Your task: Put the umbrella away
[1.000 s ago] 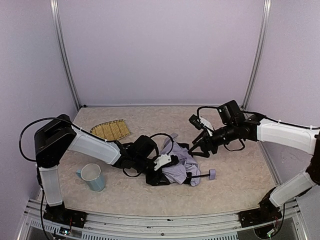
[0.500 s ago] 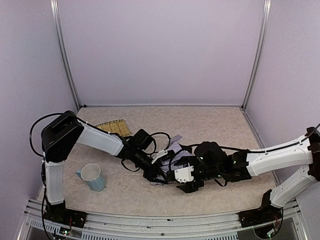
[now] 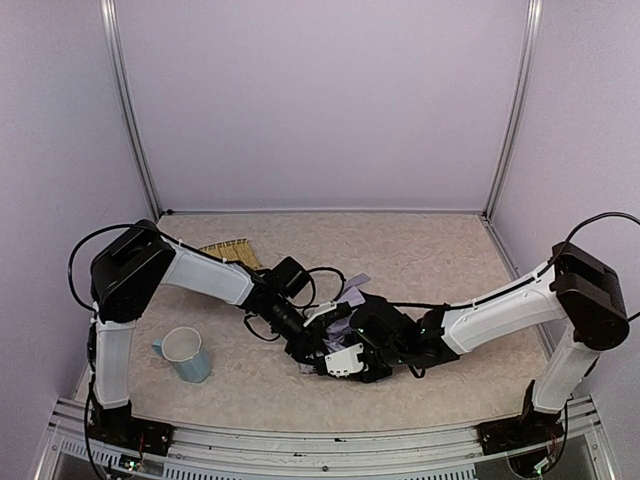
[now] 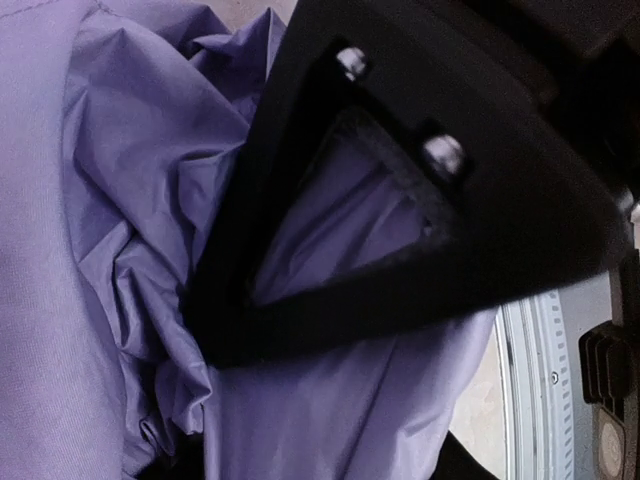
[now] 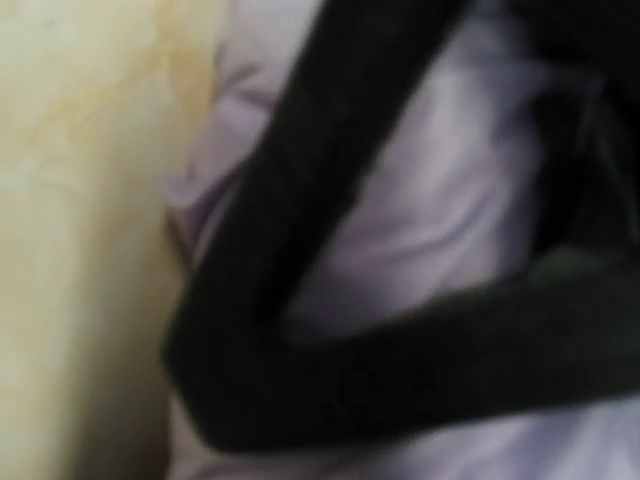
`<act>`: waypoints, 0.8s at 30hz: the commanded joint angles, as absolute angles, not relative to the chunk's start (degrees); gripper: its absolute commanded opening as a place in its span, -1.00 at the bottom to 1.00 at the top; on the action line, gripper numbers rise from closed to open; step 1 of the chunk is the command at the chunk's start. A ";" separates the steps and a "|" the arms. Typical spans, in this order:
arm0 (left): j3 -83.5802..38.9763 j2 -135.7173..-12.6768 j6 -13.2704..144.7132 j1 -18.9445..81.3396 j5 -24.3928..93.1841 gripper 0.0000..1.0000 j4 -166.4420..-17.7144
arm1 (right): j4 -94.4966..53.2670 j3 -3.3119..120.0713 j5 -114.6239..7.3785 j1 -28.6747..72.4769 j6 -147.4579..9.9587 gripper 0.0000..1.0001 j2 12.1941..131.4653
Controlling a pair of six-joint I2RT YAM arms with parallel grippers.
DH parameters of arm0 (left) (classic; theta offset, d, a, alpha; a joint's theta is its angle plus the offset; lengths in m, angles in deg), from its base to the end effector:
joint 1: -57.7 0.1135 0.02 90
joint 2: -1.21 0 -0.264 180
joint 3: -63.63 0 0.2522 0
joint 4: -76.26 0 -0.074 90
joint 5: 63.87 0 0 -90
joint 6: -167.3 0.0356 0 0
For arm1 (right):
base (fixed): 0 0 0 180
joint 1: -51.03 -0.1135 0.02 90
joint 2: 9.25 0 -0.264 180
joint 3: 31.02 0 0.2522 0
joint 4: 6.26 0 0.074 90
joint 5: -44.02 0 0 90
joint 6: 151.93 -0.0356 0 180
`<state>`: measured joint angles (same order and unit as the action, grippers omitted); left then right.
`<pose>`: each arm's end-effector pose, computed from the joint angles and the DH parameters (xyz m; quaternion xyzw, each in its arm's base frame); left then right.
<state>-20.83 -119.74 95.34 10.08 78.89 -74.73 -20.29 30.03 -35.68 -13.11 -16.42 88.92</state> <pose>0.2474 -0.3132 0.1030 0.5539 0.6845 -0.4683 0.0729 0.1484 0.2915 0.1377 -0.7506 0.5655 -0.0299 0.3406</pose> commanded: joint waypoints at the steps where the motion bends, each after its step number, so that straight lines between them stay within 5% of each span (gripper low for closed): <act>1: -18.29 -124.47 98.65 9.04 80.24 -0.46 -59.18 | -26.44 30.41 -34.63 -12.38 -20.05 -0.28 91.78; 9: -18.91 -114.75 94.46 12.87 78.98 0.14 -69.73 | -32.54 32.87 -37.90 -11.00 -23.69 -0.97 91.93; 14: -10.67 -101.85 82.31 18.99 79.17 0.32 -89.58 | -33.04 35.14 -41.15 -8.63 -28.19 -1.00 88.66; 24: 9.56 -81.88 74.60 21.46 62.90 0.33 -116.37 | -36.41 45.01 -65.49 1.89 -36.55 -1.00 76.49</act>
